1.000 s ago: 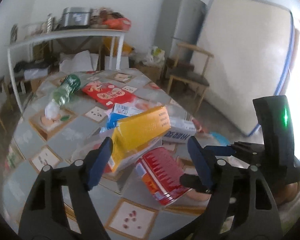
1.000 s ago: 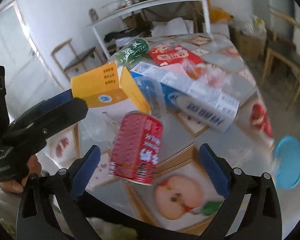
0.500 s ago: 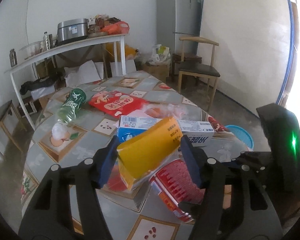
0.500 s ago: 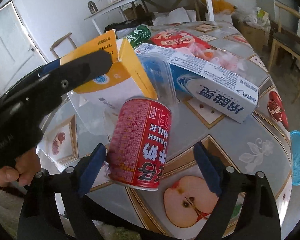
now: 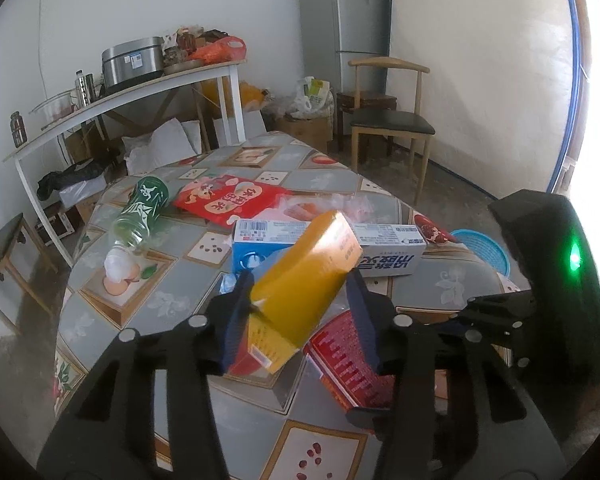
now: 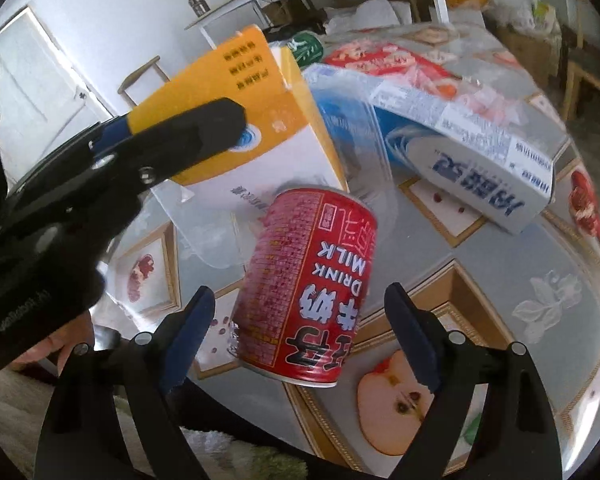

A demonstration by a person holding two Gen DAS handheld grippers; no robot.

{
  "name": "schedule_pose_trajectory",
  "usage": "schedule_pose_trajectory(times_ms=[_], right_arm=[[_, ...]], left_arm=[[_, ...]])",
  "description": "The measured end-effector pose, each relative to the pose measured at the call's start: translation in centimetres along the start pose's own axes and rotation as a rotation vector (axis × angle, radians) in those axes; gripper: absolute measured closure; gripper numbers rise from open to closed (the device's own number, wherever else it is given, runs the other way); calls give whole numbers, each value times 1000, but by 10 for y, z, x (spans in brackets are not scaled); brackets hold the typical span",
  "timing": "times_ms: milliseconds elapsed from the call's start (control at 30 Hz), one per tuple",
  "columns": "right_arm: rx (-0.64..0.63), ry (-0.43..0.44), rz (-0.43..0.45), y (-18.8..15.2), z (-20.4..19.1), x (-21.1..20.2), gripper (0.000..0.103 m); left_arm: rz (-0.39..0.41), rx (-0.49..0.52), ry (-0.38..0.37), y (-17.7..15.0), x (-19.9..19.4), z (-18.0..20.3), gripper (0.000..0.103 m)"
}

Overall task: Collect trash
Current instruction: 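Carry the yellow box and red can to the wastebasket and open both grippers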

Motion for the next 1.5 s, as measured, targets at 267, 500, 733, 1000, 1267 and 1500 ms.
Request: schedule_pose_trajectory(times_ms=[267, 500, 733, 1000, 1267, 1500], right_arm=[[121, 130, -48, 7, 4, 3, 18], [192, 173, -81, 10, 11, 9, 27], [291, 232, -132, 5, 22, 20, 38], [350, 305, -161, 7, 36, 33, 38], [425, 383, -161, -6, 57, 28, 39], [494, 460, -108, -9, 86, 9, 39]], left_arm=[[-2, 26, -10, 0, -3, 3, 71], [51, 20, -2, 9, -18, 2, 72], [124, -27, -9, 26, -44, -4, 73], [197, -102, -1, 44, -72, -14, 73], [208, -131, 16, 51, -82, -15, 73], [205, -135, -23, 63, -76, 4, 73]])
Point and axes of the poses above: each gripper's, at about its wrist camera, not at the fingertips, and x roughly the way its jaws point, z to its right, y to its top, the point moved 8 cm from there along x, roughly the way its jaws point, and after that the axes turned 10 degrees about -y, right-handed, at the moved point
